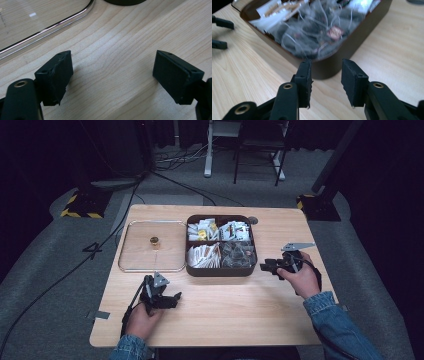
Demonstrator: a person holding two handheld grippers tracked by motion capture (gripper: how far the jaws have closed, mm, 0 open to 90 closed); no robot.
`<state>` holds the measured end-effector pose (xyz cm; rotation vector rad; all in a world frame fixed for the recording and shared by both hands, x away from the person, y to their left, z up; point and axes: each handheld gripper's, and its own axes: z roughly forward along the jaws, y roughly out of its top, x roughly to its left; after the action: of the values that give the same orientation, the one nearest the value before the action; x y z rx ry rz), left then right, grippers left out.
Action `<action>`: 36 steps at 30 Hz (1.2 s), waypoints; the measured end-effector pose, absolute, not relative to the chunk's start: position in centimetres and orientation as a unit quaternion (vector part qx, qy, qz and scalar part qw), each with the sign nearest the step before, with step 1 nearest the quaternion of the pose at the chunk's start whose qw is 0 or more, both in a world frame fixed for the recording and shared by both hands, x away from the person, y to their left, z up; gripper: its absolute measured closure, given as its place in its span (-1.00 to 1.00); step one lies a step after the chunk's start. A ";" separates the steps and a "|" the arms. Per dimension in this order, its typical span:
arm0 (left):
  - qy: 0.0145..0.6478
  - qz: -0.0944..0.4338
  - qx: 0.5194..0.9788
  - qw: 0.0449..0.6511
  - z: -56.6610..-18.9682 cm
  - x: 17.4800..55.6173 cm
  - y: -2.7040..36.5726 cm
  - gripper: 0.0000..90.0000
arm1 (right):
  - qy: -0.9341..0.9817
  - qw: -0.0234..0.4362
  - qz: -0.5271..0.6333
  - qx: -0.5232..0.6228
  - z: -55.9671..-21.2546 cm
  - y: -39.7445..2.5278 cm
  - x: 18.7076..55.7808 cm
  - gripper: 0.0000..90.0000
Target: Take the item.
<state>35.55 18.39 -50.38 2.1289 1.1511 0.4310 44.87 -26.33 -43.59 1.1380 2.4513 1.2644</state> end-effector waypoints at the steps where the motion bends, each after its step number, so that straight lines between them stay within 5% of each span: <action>1: 0.442 0.168 0.814 0.336 -50.4 35.5 18.4 -0.62 | 0.819 0.080 0.424 0.379 -43.2 -26.1 45.0 0.35; 14: 0.455 0.174 0.807 0.333 -50.4 35.0 18.5 -0.62 | 0.821 0.099 0.436 0.355 -40.0 -22.8 48.5 0.35; 36: 0.461 0.175 0.804 0.332 -50.4 34.5 18.8 -0.62 | 0.806 0.112 0.418 0.404 -42.1 -18.9 55.8 0.47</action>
<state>34.51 18.82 -50.42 2.1001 1.2042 0.4581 55.76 -18.87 -42.14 1.1858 2.3660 1.2254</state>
